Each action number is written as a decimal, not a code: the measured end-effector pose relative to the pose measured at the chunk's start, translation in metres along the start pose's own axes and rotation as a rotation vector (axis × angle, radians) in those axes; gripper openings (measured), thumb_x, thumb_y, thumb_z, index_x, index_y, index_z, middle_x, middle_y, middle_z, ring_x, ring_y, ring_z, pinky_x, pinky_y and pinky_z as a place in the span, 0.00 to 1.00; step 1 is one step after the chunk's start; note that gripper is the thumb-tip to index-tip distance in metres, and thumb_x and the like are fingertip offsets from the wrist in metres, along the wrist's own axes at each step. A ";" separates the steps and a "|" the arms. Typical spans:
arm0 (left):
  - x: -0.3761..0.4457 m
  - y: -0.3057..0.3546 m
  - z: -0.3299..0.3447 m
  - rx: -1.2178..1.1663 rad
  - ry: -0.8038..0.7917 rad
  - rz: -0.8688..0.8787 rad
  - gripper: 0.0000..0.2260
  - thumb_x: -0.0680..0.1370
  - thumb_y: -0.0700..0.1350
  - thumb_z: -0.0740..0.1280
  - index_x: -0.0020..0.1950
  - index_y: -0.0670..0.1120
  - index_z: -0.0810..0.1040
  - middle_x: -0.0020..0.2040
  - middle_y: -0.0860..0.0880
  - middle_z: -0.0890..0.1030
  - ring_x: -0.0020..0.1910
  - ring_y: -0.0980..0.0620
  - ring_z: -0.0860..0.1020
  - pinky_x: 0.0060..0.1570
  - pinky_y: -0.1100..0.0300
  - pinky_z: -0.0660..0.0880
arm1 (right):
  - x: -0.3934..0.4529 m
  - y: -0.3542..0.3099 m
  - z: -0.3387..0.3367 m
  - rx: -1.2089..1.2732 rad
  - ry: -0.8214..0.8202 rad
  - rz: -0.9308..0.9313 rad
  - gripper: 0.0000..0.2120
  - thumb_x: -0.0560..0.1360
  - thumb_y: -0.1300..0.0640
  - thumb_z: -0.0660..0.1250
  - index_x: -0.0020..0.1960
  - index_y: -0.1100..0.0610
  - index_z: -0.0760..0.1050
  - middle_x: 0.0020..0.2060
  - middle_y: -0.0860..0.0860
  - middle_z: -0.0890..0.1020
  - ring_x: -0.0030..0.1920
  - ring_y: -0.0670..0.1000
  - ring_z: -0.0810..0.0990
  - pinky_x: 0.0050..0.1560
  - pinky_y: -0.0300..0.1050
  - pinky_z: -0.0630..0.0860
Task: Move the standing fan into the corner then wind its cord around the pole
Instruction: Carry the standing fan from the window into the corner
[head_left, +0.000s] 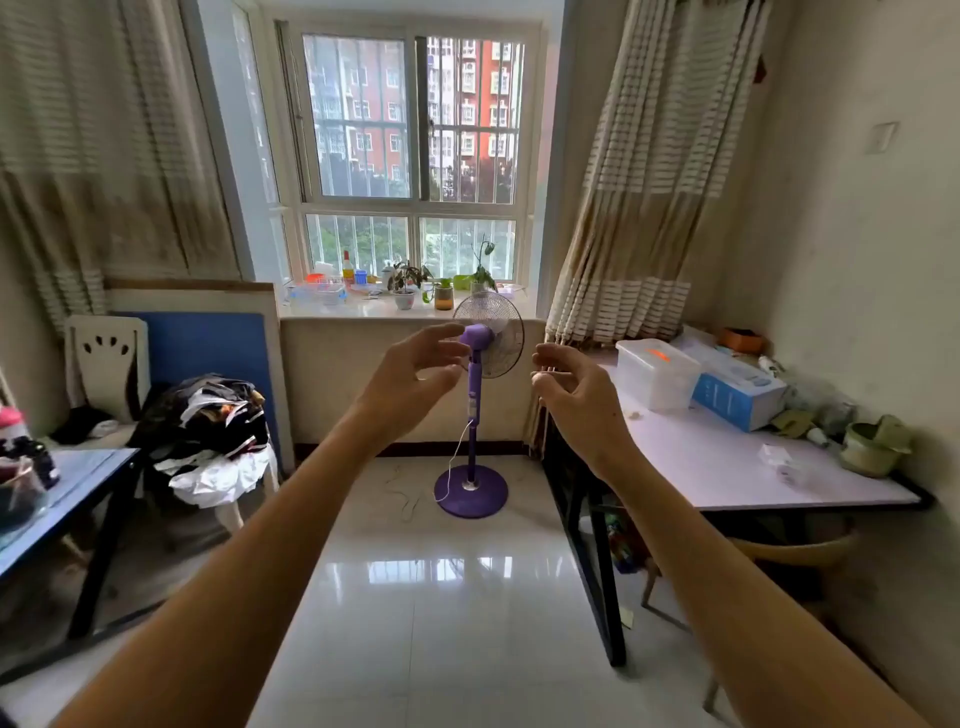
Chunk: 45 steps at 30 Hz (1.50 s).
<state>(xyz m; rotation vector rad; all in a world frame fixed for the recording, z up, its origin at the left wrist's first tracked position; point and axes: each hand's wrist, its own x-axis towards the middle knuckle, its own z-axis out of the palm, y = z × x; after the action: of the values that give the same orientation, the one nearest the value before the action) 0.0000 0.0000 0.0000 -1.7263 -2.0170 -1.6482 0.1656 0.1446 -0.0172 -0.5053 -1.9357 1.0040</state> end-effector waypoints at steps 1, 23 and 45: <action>-0.001 -0.004 -0.002 -0.018 0.000 -0.006 0.20 0.79 0.38 0.68 0.68 0.54 0.73 0.54 0.59 0.81 0.52 0.71 0.79 0.49 0.76 0.74 | 0.000 0.001 0.005 -0.003 0.004 0.001 0.18 0.79 0.59 0.67 0.68 0.53 0.77 0.55 0.43 0.82 0.50 0.35 0.81 0.57 0.41 0.79; 0.119 -0.177 0.028 0.028 -0.081 -0.167 0.19 0.79 0.41 0.68 0.70 0.52 0.73 0.55 0.62 0.80 0.56 0.67 0.79 0.47 0.75 0.76 | 0.135 0.143 0.092 0.094 -0.041 0.116 0.17 0.80 0.64 0.66 0.68 0.58 0.76 0.50 0.37 0.79 0.44 0.26 0.80 0.38 0.24 0.75; 0.374 -0.439 0.087 -0.137 -0.094 -0.319 0.18 0.79 0.35 0.67 0.67 0.48 0.76 0.56 0.48 0.84 0.55 0.59 0.82 0.52 0.66 0.78 | 0.414 0.349 0.196 0.068 -0.055 0.286 0.19 0.76 0.57 0.67 0.66 0.53 0.77 0.56 0.47 0.83 0.46 0.47 0.82 0.43 0.44 0.79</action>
<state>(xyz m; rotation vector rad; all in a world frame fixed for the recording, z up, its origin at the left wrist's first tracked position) -0.4124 0.3965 -0.1113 -1.6156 -2.3804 -1.8648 -0.2342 0.5393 -0.1423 -0.7368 -1.9047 1.2715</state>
